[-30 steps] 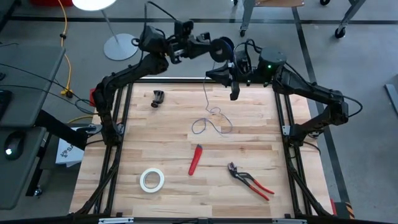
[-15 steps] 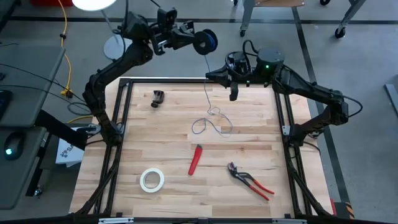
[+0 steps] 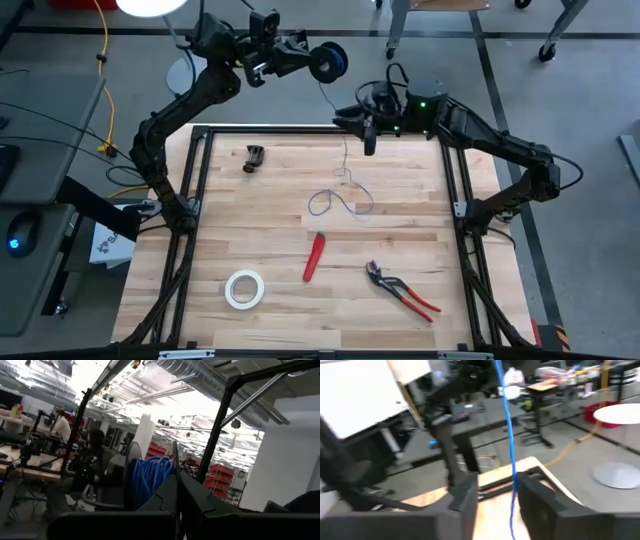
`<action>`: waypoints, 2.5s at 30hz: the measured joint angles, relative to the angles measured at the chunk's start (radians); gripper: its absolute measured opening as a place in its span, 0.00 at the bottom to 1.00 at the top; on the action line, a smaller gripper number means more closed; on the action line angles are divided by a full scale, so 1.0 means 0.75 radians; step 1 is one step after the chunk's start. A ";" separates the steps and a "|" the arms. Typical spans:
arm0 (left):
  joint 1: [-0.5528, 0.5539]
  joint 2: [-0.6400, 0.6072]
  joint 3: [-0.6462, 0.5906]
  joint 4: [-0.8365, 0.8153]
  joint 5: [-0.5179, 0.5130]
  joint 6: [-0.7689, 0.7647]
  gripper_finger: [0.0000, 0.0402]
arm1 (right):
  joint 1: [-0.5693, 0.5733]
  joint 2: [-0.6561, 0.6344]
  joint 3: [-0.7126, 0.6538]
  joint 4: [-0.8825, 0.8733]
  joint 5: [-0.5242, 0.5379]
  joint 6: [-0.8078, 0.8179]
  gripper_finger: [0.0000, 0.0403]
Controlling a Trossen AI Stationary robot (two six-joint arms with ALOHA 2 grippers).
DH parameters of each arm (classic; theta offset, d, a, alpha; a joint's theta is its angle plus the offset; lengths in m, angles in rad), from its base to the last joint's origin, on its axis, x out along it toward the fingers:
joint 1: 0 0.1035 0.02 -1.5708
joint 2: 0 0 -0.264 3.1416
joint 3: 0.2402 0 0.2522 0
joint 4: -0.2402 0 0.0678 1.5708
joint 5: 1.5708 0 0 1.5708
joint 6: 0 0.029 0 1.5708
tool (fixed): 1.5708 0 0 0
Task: Coil cords
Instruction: Coil the blue wire cable onto the black spool
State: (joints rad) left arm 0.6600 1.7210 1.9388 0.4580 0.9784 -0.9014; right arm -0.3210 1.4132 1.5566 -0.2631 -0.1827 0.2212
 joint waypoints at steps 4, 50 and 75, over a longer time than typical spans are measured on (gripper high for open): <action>-0.001 0.000 0.000 0.008 -0.010 0.031 0.00 | 0.003 0.000 0.000 -0.029 0.050 -0.057 0.47; 0.018 0.001 0.001 0.007 -0.100 0.030 0.00 | 0.088 0.124 0.000 -0.162 0.542 -0.446 0.54; 0.045 0.001 0.001 0.008 -0.086 0.028 0.00 | 0.137 0.113 0.000 -0.123 0.664 -0.484 0.01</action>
State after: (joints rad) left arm 0.6937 1.7218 1.9392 0.4641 0.9142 -0.8806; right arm -0.2184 1.4979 1.5565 -0.3552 0.3151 -0.1415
